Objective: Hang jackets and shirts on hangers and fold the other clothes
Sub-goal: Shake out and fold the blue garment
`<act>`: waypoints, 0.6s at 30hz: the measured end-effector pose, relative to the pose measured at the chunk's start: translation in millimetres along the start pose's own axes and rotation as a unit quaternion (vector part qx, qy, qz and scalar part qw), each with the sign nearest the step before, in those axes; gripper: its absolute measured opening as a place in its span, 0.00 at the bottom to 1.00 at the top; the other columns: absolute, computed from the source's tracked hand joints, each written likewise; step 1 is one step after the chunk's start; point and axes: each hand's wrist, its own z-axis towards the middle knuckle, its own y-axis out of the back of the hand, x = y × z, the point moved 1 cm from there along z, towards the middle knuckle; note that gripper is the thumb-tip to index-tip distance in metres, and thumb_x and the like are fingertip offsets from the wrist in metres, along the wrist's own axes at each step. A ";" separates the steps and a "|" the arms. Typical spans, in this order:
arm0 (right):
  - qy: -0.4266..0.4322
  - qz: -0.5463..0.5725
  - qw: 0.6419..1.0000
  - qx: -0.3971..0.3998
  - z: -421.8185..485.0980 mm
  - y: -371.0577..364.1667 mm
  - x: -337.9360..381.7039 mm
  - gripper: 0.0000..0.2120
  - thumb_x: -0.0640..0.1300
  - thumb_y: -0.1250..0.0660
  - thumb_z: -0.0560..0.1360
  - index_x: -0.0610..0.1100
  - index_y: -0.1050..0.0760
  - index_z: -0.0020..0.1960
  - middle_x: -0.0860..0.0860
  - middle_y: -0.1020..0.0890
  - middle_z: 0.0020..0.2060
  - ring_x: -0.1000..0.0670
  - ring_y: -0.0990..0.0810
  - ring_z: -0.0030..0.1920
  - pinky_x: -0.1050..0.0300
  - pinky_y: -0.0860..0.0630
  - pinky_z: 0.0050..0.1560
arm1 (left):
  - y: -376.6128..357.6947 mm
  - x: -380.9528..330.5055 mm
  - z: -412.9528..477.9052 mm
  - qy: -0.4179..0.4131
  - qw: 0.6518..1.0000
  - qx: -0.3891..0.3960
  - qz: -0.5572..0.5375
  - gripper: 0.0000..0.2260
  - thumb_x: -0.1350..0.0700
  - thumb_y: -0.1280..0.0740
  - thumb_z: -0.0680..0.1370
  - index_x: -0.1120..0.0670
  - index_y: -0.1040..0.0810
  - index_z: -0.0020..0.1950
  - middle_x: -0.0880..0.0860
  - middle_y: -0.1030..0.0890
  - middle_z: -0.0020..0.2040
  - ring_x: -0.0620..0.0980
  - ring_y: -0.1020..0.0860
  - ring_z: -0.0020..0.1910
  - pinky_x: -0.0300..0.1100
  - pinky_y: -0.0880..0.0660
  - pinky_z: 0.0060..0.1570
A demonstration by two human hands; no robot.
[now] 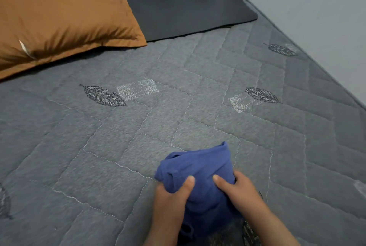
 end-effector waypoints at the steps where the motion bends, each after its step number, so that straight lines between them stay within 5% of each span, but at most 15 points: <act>1: 0.005 -0.035 0.999 -0.009 2.2 -3.6 0.3 0.17 0.57 0.24 0.65 0.48 0.23 0.46 0.53 0.17 0.41 0.53 0.18 0.44 0.58 0.21 0.44 | 0.8 1.1 -0.1 -0.013 1.000 0.004 -0.002 0.17 0.42 0.26 0.65 0.45 0.23 0.50 0.45 0.19 0.51 0.43 0.21 0.54 0.37 0.28 0.52; 4: -0.013 -0.026 0.999 -0.028 5.2 -10.5 5.6 0.26 0.59 0.22 0.60 0.48 0.27 0.50 0.52 0.19 0.44 0.51 0.19 0.46 0.52 0.22 0.46 | 3.7 14.3 1.7 -0.022 1.000 -0.010 0.005 0.33 0.41 0.25 0.54 0.49 0.24 0.58 0.47 0.19 0.53 0.43 0.21 0.54 0.39 0.27 0.54; 8: -0.035 0.127 0.991 0.032 -6.8 -1.0 16.8 0.17 0.50 0.22 0.65 0.41 0.20 0.48 0.45 0.14 0.43 0.43 0.16 0.48 0.41 0.21 0.54 | 26.7 1.8 -3.7 0.011 0.999 0.005 -0.040 0.23 0.53 0.25 0.55 0.51 0.22 0.49 0.48 0.17 0.45 0.36 0.19 0.39 0.29 0.26 0.36; 10: -0.016 0.146 0.988 0.054 -25.7 5.0 29.4 0.19 0.51 0.23 0.63 0.40 0.19 0.48 0.45 0.14 0.42 0.44 0.16 0.48 0.44 0.20 0.52 | 47.3 -11.9 -11.2 0.001 0.999 0.008 -0.050 0.28 0.51 0.24 0.51 0.55 0.21 0.50 0.49 0.16 0.42 0.37 0.19 0.37 0.29 0.26 0.33; 15: 0.062 0.134 0.986 0.076 -95.1 3.5 96.3 0.06 0.35 0.27 0.72 0.41 0.20 0.48 0.49 0.14 0.38 0.56 0.17 0.38 0.64 0.24 0.36 | 128.1 -72.9 -55.5 -0.035 0.998 -0.022 -0.057 0.31 0.46 0.25 0.50 0.56 0.21 0.50 0.51 0.15 0.42 0.41 0.18 0.40 0.33 0.25 0.37; 18: 0.098 0.117 0.984 0.097 -145.6 -17.1 148.6 0.05 0.37 0.28 0.72 0.43 0.20 0.47 0.50 0.14 0.39 0.53 0.17 0.40 0.61 0.23 0.38 | 186.3 -111.1 -91.1 -0.059 0.994 -0.048 -0.079 0.19 0.59 0.21 0.62 0.58 0.21 0.50 0.50 0.15 0.39 0.39 0.18 0.37 0.30 0.24 0.35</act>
